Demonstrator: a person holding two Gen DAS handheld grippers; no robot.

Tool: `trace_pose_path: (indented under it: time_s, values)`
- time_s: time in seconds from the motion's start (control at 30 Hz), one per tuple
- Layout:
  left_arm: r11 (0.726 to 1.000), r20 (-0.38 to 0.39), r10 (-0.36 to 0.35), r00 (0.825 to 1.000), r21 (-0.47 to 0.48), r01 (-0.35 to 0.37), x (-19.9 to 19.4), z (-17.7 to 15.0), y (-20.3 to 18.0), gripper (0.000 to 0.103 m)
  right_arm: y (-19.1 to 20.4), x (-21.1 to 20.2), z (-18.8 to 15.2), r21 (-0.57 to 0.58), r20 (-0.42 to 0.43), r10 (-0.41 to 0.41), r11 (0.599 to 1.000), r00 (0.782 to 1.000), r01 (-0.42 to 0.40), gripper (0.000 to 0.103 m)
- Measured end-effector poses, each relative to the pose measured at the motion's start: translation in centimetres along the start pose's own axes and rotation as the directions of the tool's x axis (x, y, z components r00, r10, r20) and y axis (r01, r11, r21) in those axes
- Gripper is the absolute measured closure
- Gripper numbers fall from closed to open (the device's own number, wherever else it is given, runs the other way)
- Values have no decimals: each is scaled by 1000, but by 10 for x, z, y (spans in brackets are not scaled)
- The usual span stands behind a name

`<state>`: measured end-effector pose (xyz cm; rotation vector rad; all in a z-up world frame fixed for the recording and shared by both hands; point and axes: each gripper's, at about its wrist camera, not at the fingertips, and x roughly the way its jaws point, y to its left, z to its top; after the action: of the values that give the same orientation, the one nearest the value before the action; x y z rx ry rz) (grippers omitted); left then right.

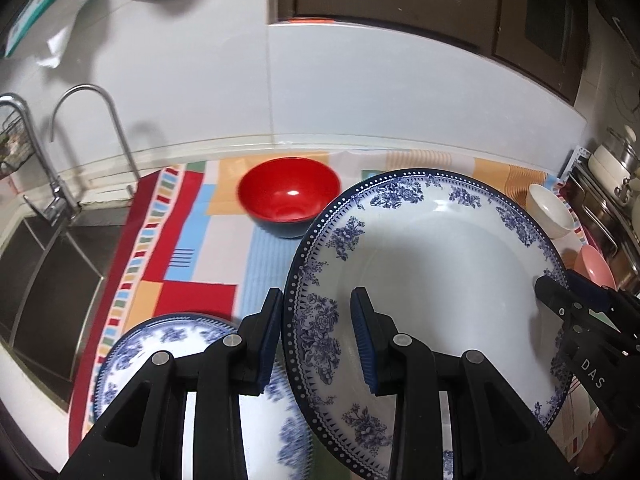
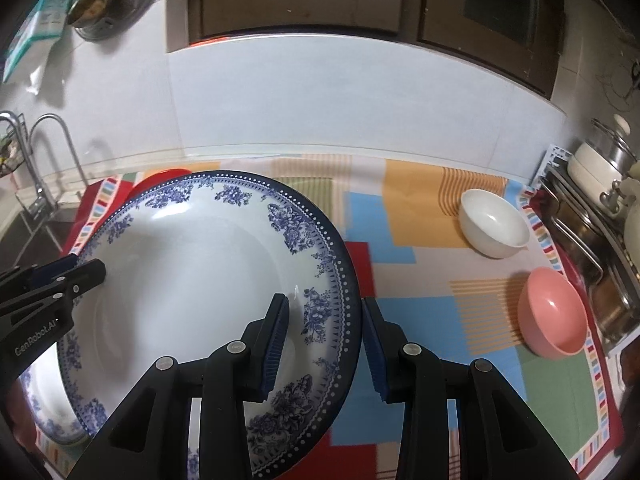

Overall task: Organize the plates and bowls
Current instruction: 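Carry the blue-floral plate with both grippers over the plate stack by the sink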

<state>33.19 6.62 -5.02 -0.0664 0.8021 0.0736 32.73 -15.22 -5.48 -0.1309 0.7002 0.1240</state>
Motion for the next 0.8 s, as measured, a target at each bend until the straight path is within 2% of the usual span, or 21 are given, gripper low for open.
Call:
trace_pose_path:
  time_s: [0.8]
  values:
    - [987, -4, 116, 993, -110, -116, -46, -49, 114, 69, 111, -20, -21, -79, -16, 122, 989, 992, -123, 66]
